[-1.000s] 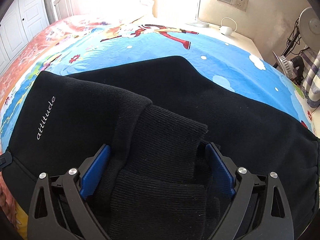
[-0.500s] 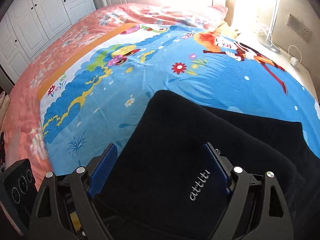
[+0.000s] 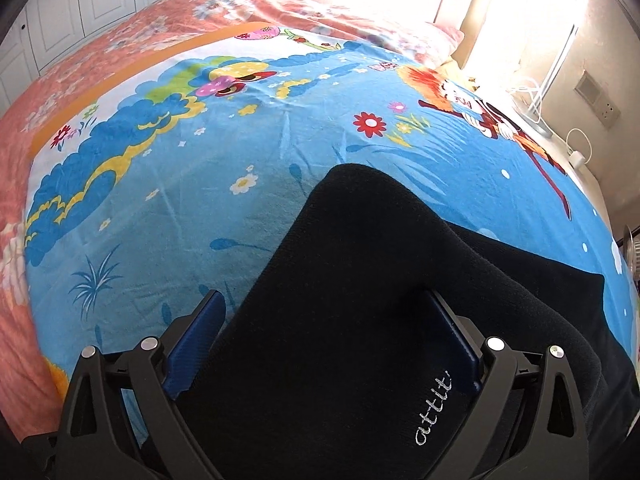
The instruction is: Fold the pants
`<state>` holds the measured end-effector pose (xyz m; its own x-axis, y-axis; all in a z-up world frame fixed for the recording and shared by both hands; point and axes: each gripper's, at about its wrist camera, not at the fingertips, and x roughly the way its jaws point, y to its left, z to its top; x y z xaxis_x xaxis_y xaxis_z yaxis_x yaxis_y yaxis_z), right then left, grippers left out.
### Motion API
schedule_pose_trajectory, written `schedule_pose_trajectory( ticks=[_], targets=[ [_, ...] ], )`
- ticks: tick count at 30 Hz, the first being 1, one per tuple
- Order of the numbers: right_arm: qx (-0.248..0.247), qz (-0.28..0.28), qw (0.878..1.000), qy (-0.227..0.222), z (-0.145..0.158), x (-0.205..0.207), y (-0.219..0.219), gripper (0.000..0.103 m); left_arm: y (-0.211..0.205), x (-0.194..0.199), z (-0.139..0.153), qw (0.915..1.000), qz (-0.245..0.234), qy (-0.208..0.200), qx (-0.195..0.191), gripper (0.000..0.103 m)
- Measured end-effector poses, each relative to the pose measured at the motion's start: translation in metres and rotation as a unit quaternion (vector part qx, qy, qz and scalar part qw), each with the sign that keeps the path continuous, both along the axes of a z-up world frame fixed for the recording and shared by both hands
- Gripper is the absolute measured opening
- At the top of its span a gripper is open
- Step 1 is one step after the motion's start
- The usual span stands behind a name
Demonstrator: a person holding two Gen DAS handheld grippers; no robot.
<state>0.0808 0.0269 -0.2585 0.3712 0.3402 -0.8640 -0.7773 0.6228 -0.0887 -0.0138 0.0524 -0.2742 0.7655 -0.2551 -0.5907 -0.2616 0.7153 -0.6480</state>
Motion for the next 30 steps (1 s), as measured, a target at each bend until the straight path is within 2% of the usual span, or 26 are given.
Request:
schedule_pose_trajectory(
  ticks=[8, 10, 14, 18, 19, 21, 23, 24, 26, 28, 30],
  targets=[
    [0.003, 0.000, 1.000, -0.003, 0.001, -0.001, 0.000, 0.096, -0.003, -0.003, 0.000, 1.0000, 0.003, -0.001, 0.006, 0.050],
    [0.021, -0.003, 1.000, -0.007, 0.008, -0.002, -0.006, 0.093, -0.003, -0.002, 0.000, 1.0000, 0.004, -0.002, 0.006, 0.050],
    [0.081, -0.029, 0.996, -0.021, 0.040, -0.003, -0.050, 0.093, -0.003, -0.002, -0.001, 1.0000, 0.005, -0.001, 0.007, 0.050],
    [0.088, -0.092, 0.992, -0.023, 0.057, 0.020, -0.112, 0.091, -0.002, -0.001, -0.001, 1.0000, 0.006, -0.004, 0.006, 0.050],
    [0.083, -0.115, 0.990, -0.019, 0.055, 0.030, -0.129, 0.085, -0.002, -0.002, -0.001, 0.9999, 0.007, -0.005, 0.005, 0.051],
    [0.077, -0.158, 0.984, 0.012, 0.044, 0.051, -0.159, 0.081, 0.000, -0.002, -0.001, 0.9999, 0.011, -0.004, 0.001, 0.052],
    [0.078, -0.181, 0.979, 0.047, 0.028, 0.066, -0.181, 0.078, -0.001, -0.001, 0.000, 0.9999, 0.014, -0.004, -0.005, 0.054],
    [0.086, -0.178, 0.979, 0.049, 0.025, 0.068, -0.187, 0.077, -0.001, 0.000, 0.000, 0.9999, 0.014, -0.002, -0.005, 0.054],
    [0.079, -0.162, 0.983, 0.036, 0.024, 0.064, -0.185, 0.078, -0.002, 0.003, 0.002, 0.9999, 0.015, 0.003, 0.000, 0.055],
    [0.071, -0.146, 0.986, 0.023, 0.020, 0.058, -0.178, 0.090, -0.003, 0.005, 0.002, 0.9998, 0.019, 0.007, -0.002, 0.057],
    [0.052, -0.138, 0.989, -0.004, 0.015, 0.051, -0.172, 0.092, -0.004, 0.006, 0.003, 0.9997, 0.020, 0.012, 0.004, 0.057]
  ],
)
